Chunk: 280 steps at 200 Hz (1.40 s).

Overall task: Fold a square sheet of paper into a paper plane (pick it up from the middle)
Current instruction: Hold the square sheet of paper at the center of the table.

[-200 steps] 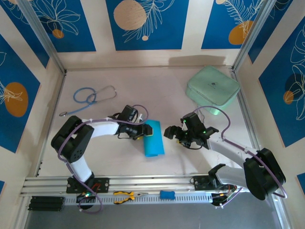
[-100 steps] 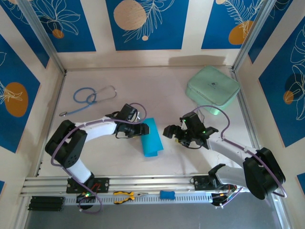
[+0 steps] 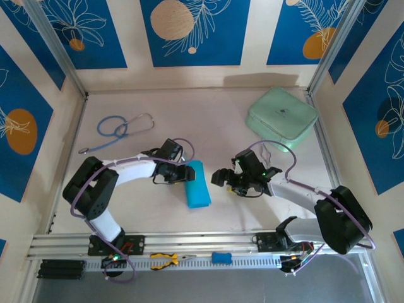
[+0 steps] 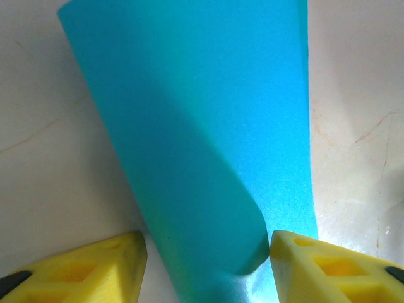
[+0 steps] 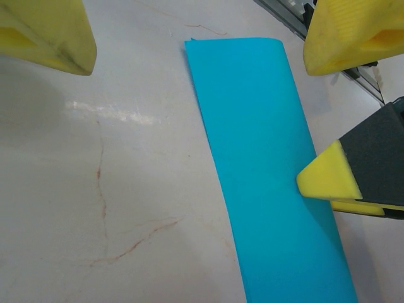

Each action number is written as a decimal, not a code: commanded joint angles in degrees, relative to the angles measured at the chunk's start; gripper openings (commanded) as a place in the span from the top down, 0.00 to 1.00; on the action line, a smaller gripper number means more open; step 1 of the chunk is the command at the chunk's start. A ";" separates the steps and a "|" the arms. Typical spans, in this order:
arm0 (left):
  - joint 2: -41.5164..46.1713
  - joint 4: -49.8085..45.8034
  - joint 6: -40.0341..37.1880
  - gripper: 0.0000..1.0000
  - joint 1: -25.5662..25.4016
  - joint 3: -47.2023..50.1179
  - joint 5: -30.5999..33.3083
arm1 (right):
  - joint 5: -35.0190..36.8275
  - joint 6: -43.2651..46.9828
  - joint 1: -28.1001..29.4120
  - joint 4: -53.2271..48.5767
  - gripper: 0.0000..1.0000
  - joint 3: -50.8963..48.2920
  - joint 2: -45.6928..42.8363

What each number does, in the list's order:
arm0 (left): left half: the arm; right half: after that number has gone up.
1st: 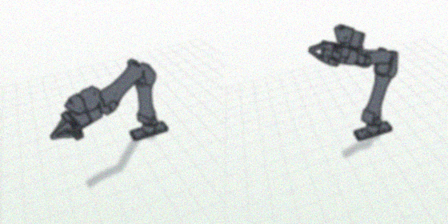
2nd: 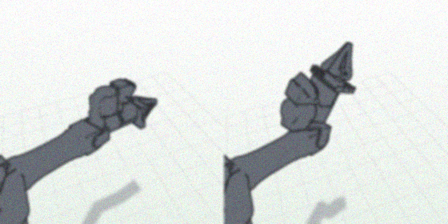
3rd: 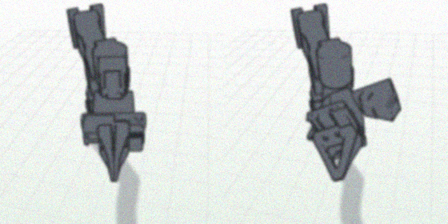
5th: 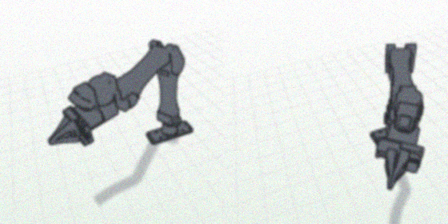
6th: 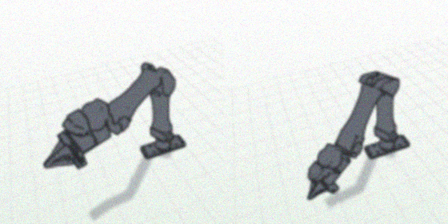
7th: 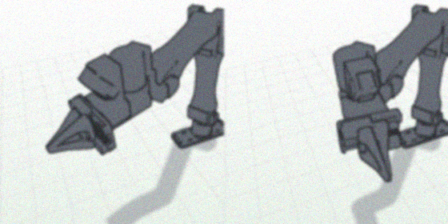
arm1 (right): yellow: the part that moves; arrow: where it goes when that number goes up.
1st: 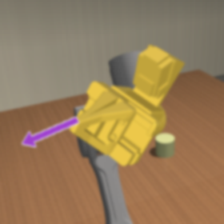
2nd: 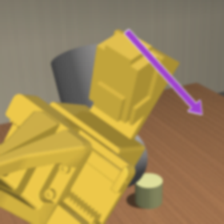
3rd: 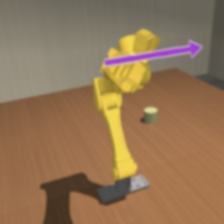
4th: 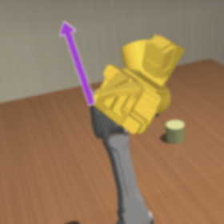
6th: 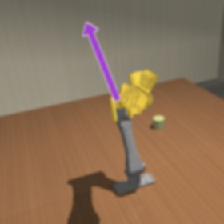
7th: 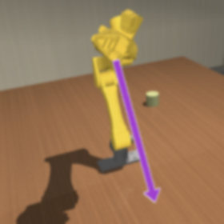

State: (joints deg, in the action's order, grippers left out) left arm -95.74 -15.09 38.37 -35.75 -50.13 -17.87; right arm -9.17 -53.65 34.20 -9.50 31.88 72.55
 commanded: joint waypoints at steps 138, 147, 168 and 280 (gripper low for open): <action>-6.93 -11.98 -8.73 0.45 -0.32 -5.88 4.75 | -1.74 0.30 0.50 0.39 0.14 1.73 1.69; -7.50 -13.12 -9.06 0.44 -0.37 -6.50 5.29 | -1.73 0.30 0.52 0.44 0.14 1.71 1.71; -8.17 -13.66 -9.46 0.44 -0.37 -7.05 5.72 | -1.64 0.29 0.55 0.40 0.14 1.63 1.71; -9.54 -14.23 -9.11 0.43 -1.22 -6.88 8.54 | -1.55 0.31 0.52 0.00 0.14 1.71 1.83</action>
State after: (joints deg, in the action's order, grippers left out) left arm -101.45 -26.87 30.48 -36.62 -58.70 -14.87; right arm -9.47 -53.63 34.30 -8.97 32.49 73.87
